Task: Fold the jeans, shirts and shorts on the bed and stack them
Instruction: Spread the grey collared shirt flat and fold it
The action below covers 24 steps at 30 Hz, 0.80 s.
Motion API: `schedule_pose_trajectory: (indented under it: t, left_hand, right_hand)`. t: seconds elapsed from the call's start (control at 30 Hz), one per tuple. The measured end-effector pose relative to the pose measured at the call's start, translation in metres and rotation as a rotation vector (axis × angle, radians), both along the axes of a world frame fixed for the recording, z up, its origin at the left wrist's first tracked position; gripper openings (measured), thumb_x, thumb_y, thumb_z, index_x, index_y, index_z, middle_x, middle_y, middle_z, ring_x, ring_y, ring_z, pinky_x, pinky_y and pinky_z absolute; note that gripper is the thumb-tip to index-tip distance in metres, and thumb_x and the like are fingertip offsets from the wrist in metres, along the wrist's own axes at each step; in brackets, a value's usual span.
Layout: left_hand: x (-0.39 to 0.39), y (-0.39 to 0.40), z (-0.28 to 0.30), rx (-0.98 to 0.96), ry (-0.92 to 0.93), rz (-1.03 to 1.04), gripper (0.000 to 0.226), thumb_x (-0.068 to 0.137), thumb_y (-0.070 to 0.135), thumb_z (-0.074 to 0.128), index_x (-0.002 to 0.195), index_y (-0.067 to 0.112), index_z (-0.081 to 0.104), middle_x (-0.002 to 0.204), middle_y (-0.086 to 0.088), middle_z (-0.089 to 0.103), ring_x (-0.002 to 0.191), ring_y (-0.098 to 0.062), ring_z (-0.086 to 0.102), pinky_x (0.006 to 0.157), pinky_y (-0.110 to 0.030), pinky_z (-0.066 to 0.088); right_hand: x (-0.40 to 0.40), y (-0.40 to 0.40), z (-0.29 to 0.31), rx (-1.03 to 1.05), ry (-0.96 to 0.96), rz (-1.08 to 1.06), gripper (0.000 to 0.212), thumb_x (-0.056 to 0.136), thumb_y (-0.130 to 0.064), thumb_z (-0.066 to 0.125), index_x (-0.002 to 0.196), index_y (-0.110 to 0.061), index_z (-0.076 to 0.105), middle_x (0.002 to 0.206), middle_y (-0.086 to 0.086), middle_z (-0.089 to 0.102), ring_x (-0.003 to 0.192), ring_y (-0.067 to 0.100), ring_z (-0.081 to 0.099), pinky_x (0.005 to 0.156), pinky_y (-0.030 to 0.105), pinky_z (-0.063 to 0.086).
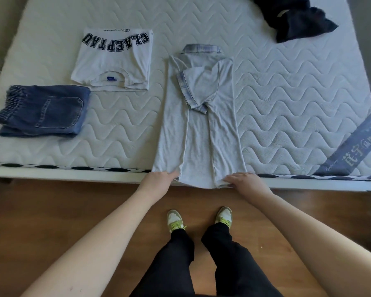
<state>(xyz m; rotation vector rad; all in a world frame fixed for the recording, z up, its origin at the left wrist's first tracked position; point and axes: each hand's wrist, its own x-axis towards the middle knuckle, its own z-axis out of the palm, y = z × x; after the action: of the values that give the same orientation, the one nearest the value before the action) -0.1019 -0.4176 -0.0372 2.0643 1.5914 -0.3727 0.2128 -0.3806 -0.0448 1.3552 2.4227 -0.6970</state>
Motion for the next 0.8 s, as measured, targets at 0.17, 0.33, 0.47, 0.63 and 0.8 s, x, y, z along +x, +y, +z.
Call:
schedule_pose_trajectory:
  t: [0.17, 0.33, 0.47, 0.63, 0.8]
  left_hand:
    - [-0.01, -0.032, 0.031, -0.028, -0.119, -0.07, 0.034, 0.095, 0.035, 0.034, 0.124, 0.04, 0.053, 0.117, 0.002, 0.05, 0.1, -0.019, 0.048, 0.067, -0.022, 0.031]
    - [-0.016, -0.056, 0.059, -0.094, -0.071, -0.051, 0.049, 0.091, -0.001, 0.041, 0.129, 0.026, 0.054, 0.122, 0.002, 0.052, 0.115, -0.022, 0.051, 0.076, -0.028, 0.035]
    - [-0.022, -0.055, 0.077, -0.031, -0.116, -0.021, 0.053, 0.087, -0.007, 0.04, 0.126, 0.026, 0.054, 0.122, 0.003, 0.057, 0.109, -0.021, 0.055, 0.072, -0.029, 0.041]
    - [-0.031, -0.018, 0.101, 0.064, -0.136, 0.001, 0.03, 0.091, 0.01, 0.038, 0.112, 0.03, 0.045, 0.11, -0.004, 0.064, 0.09, -0.03, 0.06, 0.063, -0.035, 0.04]
    - [-0.027, 0.03, 0.113, 0.136, -0.138, -0.03, 0.037, 0.093, 0.008, 0.04, 0.119, 0.03, 0.053, 0.115, -0.002, 0.061, 0.102, -0.029, 0.059, 0.072, -0.034, 0.041]
  right_hand:
    - [-0.016, -0.026, 0.045, -0.036, -0.025, -0.007, 0.034, 0.099, -0.016, 0.044, 0.124, -0.028, 0.062, 0.121, -0.009, 0.064, 0.113, 0.015, 0.059, 0.087, 0.029, 0.045]
    - [-0.019, -0.048, 0.083, -0.149, -0.149, 0.012, 0.025, 0.099, -0.016, 0.042, 0.108, -0.029, 0.061, 0.098, 0.001, 0.068, 0.092, 0.023, 0.064, 0.076, 0.037, 0.051]
    - [-0.026, -0.051, 0.104, -0.13, -0.097, -0.075, 0.019, 0.102, -0.026, 0.042, 0.116, -0.028, 0.055, 0.096, 0.007, 0.065, 0.086, 0.027, 0.062, 0.067, 0.035, 0.046]
    - [-0.038, -0.022, 0.12, -0.025, -0.113, -0.093, 0.013, 0.1, -0.024, 0.045, 0.112, -0.023, 0.05, 0.093, 0.004, 0.064, 0.084, 0.028, 0.062, 0.062, 0.034, 0.04]
    - [-0.04, 0.012, 0.131, 0.059, -0.067, -0.145, 0.011, 0.1, -0.019, 0.045, 0.101, -0.024, 0.055, 0.092, -0.002, 0.061, 0.083, 0.022, 0.058, 0.062, 0.032, 0.035]
